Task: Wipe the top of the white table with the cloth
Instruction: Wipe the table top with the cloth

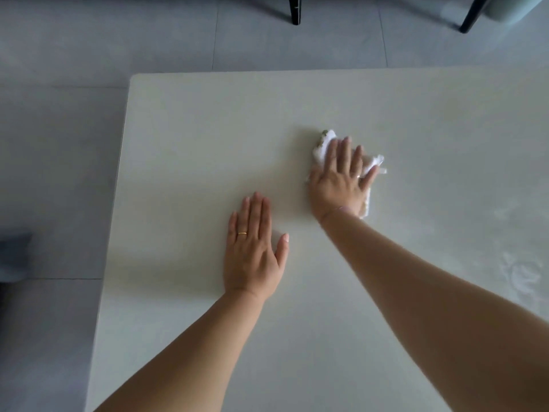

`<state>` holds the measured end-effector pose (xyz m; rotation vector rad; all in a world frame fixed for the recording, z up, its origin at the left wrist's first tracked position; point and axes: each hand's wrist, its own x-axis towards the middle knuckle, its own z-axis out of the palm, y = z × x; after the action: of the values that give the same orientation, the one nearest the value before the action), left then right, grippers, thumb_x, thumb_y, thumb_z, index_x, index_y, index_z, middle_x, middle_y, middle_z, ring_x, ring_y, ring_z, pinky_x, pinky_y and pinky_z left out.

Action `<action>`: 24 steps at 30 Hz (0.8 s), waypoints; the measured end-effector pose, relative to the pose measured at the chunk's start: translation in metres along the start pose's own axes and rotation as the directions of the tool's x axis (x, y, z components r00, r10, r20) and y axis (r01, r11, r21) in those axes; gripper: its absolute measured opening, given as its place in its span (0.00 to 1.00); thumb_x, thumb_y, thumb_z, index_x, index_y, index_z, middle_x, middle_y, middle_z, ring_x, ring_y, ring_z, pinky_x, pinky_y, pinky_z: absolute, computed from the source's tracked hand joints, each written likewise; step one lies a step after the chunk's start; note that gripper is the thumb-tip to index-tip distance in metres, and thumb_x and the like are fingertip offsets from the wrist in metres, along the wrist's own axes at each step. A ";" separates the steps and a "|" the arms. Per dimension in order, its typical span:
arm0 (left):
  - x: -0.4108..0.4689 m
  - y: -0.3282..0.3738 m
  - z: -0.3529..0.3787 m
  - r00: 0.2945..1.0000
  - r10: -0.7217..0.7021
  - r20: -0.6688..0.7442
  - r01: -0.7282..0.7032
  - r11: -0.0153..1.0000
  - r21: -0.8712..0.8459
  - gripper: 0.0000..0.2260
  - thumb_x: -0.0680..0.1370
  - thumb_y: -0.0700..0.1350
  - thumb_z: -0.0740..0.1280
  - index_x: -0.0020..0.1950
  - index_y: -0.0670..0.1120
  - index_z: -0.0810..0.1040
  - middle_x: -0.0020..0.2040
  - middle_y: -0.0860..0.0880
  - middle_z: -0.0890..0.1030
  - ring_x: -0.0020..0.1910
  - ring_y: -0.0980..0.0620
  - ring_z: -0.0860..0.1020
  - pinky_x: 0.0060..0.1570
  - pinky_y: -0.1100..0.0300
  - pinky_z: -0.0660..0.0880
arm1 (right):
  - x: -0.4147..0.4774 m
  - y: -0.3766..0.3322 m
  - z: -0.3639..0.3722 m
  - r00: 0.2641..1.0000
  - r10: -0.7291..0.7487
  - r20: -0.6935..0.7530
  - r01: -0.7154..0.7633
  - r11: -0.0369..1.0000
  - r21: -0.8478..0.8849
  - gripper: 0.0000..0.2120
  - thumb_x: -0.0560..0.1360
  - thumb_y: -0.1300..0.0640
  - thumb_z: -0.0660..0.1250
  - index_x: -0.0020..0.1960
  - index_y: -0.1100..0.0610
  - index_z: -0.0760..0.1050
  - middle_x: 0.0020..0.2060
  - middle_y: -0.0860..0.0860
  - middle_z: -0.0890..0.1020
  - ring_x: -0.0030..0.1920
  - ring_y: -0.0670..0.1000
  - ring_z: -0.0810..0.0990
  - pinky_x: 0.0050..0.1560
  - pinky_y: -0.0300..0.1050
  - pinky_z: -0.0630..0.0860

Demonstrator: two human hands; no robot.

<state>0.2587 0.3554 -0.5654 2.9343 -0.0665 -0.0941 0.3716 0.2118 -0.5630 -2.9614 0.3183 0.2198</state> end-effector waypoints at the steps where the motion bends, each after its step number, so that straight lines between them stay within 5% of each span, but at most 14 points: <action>1: 0.000 0.000 -0.001 1.000 -0.003 0.004 0.003 1.000 -0.002 0.30 0.78 0.56 0.51 0.76 0.41 0.58 0.76 0.43 0.59 0.76 0.45 0.56 0.74 0.50 0.51 | -0.010 -0.018 0.005 0.998 -0.064 0.005 0.064 0.998 0.008 0.29 0.79 0.46 0.46 0.77 0.51 0.42 0.77 0.50 0.46 0.76 0.55 0.42 0.70 0.61 0.31; 4: 0.001 0.001 -0.003 1.000 -0.015 0.020 0.015 1.000 -0.018 0.30 0.78 0.56 0.51 0.76 0.41 0.58 0.76 0.42 0.60 0.76 0.45 0.57 0.74 0.49 0.52 | -0.027 -0.033 0.005 0.883 -0.462 0.077 0.465 0.885 -0.016 0.28 0.80 0.44 0.45 0.77 0.49 0.43 0.77 0.48 0.46 0.77 0.52 0.42 0.71 0.57 0.31; 6: 0.001 0.001 -0.003 1.000 -0.011 0.018 0.011 1.000 -0.023 0.30 0.78 0.56 0.52 0.75 0.40 0.59 0.76 0.42 0.61 0.75 0.44 0.58 0.74 0.48 0.54 | -0.005 -0.011 -0.004 0.794 -0.603 0.079 0.608 0.790 -0.086 0.28 0.79 0.43 0.45 0.77 0.48 0.45 0.77 0.48 0.49 0.77 0.51 0.46 0.73 0.55 0.35; 8: 0.000 0.000 -0.004 1.000 0.000 0.019 0.000 1.000 -0.031 0.30 0.78 0.56 0.52 0.75 0.40 0.60 0.76 0.42 0.61 0.75 0.44 0.59 0.73 0.47 0.56 | 0.020 0.011 -0.011 0.858 -0.511 0.054 0.514 0.854 -0.085 0.28 0.80 0.43 0.45 0.77 0.48 0.45 0.77 0.48 0.49 0.77 0.51 0.46 0.74 0.55 0.36; 10: 0.002 0.001 -0.006 1.000 -0.001 -0.001 0.001 0.999 -0.043 0.29 0.77 0.56 0.53 0.74 0.39 0.63 0.75 0.42 0.63 0.74 0.43 0.61 0.72 0.46 0.57 | 0.032 0.011 -0.011 0.972 -0.234 0.019 0.235 0.972 -0.004 0.27 0.80 0.45 0.46 0.77 0.48 0.44 0.77 0.48 0.46 0.77 0.51 0.43 0.74 0.56 0.35; 12: 0.012 0.004 -0.009 0.999 -0.006 -0.048 0.004 0.999 -0.047 0.28 0.77 0.54 0.54 0.72 0.38 0.66 0.73 0.40 0.65 0.73 0.42 0.63 0.72 0.44 0.56 | 0.023 -0.016 -0.004 0.997 -0.071 0.003 0.071 0.996 0.048 0.29 0.79 0.45 0.46 0.77 0.49 0.42 0.77 0.49 0.44 0.76 0.52 0.40 0.73 0.57 0.33; 14: 0.030 0.006 -0.015 0.993 -0.019 -0.114 0.012 0.998 -0.062 0.27 0.78 0.53 0.54 0.72 0.38 0.66 0.74 0.40 0.64 0.74 0.42 0.61 0.73 0.45 0.53 | 0.011 -0.035 0.002 0.973 -0.229 0.026 0.228 0.973 0.039 0.29 0.79 0.43 0.44 0.77 0.49 0.40 0.77 0.48 0.43 0.76 0.53 0.39 0.72 0.57 0.31; 16: 0.055 0.007 -0.021 0.989 -0.026 -0.147 0.015 0.997 -0.079 0.27 0.79 0.53 0.51 0.74 0.39 0.62 0.75 0.42 0.62 0.75 0.43 0.58 0.74 0.47 0.50 | 0.017 -0.026 -0.004 0.837 -0.537 0.101 0.543 0.839 -0.033 0.30 0.78 0.41 0.42 0.77 0.48 0.42 0.77 0.47 0.45 0.76 0.52 0.41 0.72 0.54 0.31; 18: 0.078 0.004 -0.023 0.991 0.005 -0.135 -0.015 0.997 -0.071 0.27 0.80 0.53 0.49 0.75 0.40 0.59 0.76 0.42 0.59 0.76 0.44 0.56 0.74 0.49 0.47 | 0.044 -0.001 -0.013 0.740 -0.661 0.119 0.671 0.736 -0.084 0.29 0.79 0.41 0.45 0.77 0.47 0.43 0.77 0.48 0.46 0.77 0.51 0.43 0.72 0.52 0.33; 20: 0.094 -0.001 -0.019 0.996 0.037 -0.082 -0.039 0.999 -0.024 0.28 0.80 0.55 0.47 0.77 0.41 0.54 0.78 0.43 0.54 0.77 0.46 0.51 0.75 0.51 0.44 | 0.070 0.022 -0.019 0.845 -0.529 0.080 0.534 0.843 -0.063 0.28 0.80 0.42 0.45 0.77 0.46 0.43 0.77 0.49 0.46 0.76 0.50 0.42 0.72 0.51 0.33; 22: 0.102 -0.007 -0.012 0.999 0.030 -0.036 -0.030 0.999 0.015 0.29 0.80 0.56 0.47 0.77 0.42 0.50 0.78 0.44 0.50 0.77 0.47 0.47 0.75 0.52 0.41 | 0.082 0.024 -0.019 0.970 -0.242 0.035 0.243 0.970 -0.017 0.27 0.80 0.42 0.43 0.77 0.46 0.42 0.77 0.49 0.45 0.76 0.49 0.41 0.72 0.53 0.33; 24: 0.103 -0.009 -0.006 1.000 0.014 -0.026 -0.013 1.000 0.028 0.30 0.80 0.58 0.47 0.77 0.42 0.50 0.78 0.44 0.51 0.77 0.47 0.49 0.75 0.52 0.44 | 0.077 -0.004 -0.011 0.997 -0.071 0.005 0.071 0.997 -0.005 0.28 0.79 0.43 0.43 0.77 0.48 0.41 0.77 0.50 0.44 0.76 0.52 0.40 0.72 0.57 0.33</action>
<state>0.3619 0.3606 -0.5677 2.9616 -0.0839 -0.0526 0.4481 0.1989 -0.5638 -2.9700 0.2114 0.2191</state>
